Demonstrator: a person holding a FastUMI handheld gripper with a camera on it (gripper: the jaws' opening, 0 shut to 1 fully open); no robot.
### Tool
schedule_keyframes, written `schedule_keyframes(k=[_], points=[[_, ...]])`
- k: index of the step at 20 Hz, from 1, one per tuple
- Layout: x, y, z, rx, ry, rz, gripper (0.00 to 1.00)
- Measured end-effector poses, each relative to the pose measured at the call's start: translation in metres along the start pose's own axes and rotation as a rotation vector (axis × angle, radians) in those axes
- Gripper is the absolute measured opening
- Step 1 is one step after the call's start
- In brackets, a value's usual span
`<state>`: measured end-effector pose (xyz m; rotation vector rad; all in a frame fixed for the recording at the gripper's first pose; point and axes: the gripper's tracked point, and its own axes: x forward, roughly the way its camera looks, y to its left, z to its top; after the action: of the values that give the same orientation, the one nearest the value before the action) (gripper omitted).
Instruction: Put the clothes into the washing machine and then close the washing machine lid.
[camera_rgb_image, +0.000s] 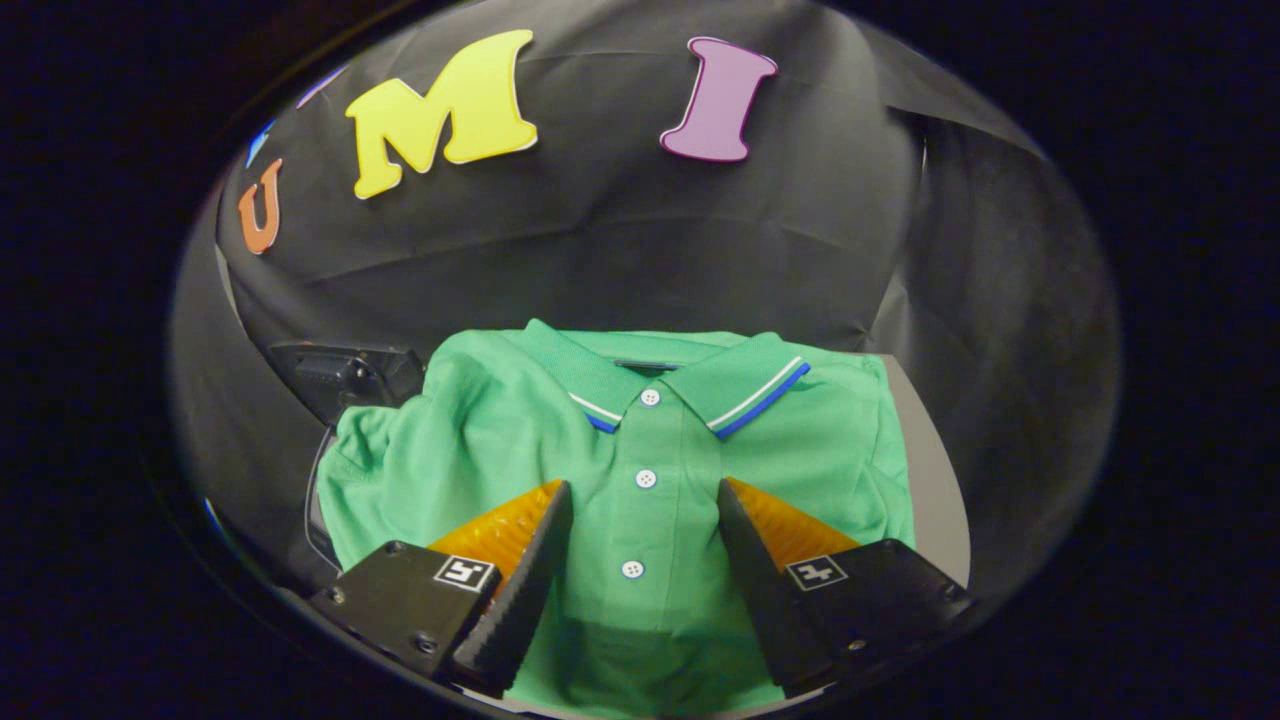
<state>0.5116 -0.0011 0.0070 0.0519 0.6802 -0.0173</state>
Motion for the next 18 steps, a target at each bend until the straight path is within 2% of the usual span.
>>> schedule_keyframes(k=[5,6,7,9,11,15,18], points=[[0.001,-0.001,-0.001,-0.009,-0.012,-0.016,0.41],[0.0,-0.001,0.002,-0.014,-0.012,-0.019,0.39],[0.001,0.0,0.001,-0.016,-0.01,-0.023,0.24],[-0.004,0.002,0.005,-0.043,-0.017,-0.024,0.14],[-0.007,0.007,0.003,-0.043,-0.024,-0.003,0.06],[-0.034,0.014,0.001,0.056,-0.065,0.044,0.04],[-0.061,0.028,0.015,0.078,-0.136,0.08,0.04]])
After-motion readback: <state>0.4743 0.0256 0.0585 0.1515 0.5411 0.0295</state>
